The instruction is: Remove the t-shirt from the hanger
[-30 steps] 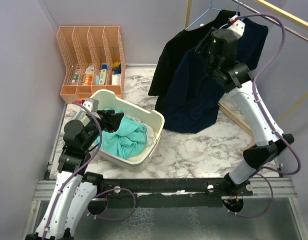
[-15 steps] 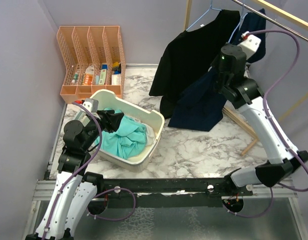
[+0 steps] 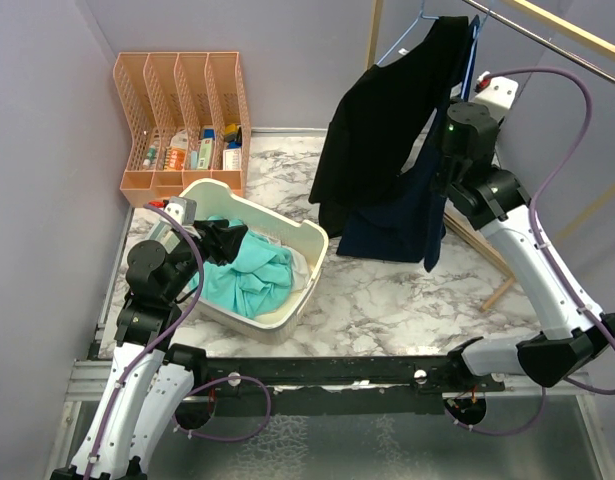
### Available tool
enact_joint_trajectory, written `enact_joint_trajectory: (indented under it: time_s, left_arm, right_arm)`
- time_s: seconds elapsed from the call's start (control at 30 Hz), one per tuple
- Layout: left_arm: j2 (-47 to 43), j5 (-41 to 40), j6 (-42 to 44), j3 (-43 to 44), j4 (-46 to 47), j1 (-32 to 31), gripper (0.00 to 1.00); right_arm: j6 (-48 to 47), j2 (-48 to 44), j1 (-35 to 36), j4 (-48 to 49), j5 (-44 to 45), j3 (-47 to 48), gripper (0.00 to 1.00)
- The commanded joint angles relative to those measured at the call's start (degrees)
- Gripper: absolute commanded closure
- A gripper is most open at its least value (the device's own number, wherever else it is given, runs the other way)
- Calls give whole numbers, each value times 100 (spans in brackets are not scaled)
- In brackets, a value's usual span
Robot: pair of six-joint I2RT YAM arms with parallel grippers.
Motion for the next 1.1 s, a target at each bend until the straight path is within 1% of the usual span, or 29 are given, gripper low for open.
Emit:
enact_joint_trajectory:
  time_s: [0.0, 0.07, 0.17, 0.2, 0.23, 0.37, 0.47, 0.63, 0.8, 0.93, 1.0, 1.07]
  left_arm:
    - [-56, 95, -36, -63, 149, -24, 49]
    - [-50, 93, -32, -58, 143, -23, 49]
    - [-49, 87, -39, -54, 149, -22, 49]
    - [-54, 89, -37, -54, 145, -20, 49]
    - [-43, 94, -31, -54, 142, -24, 49]
    - [-47, 107, -23, -59, 154, -24, 49]
    - [-46, 105, -25, -54, 155, -24, 49]
    - [-88, 95, -1, -70, 167, -25, 49]
    - [-99, 108, 3, -72, 180, -25, 48]
    - [-116, 104, 12, -72, 176, -20, 48]
    - [-134, 99, 16, -72, 176, -20, 47]
    - [-139, 143, 24, -79, 225, -19, 44]
  right_arm:
    - [-203, 39, -36, 111, 39, 140, 62]
    - [-211, -52, -35, 239, 183, 72, 76]
    - [-349, -270, -35, 662, 461, -128, 90]
    - [-458, -343, -32, 835, 556, -185, 97]
    - [-574, -409, -35, 1031, 630, -227, 98]
    - [-1477, -619, -32, 2126, 542, -371, 99]
    - [-1787, -718, -31, 2523, 420, -325, 99]
    - [-1804, -841, -31, 2601, 232, -250, 99]
    - [-1710, -1042, -31, 2832, 116, -547, 99]
    - [-1403, -1336, -31, 2662, -230, -639, 98]
    - [-1138, -1430, -36, 2203, -347, -476, 99]
    - [-808, -1477, -32, 1519, -552, -240, 99]
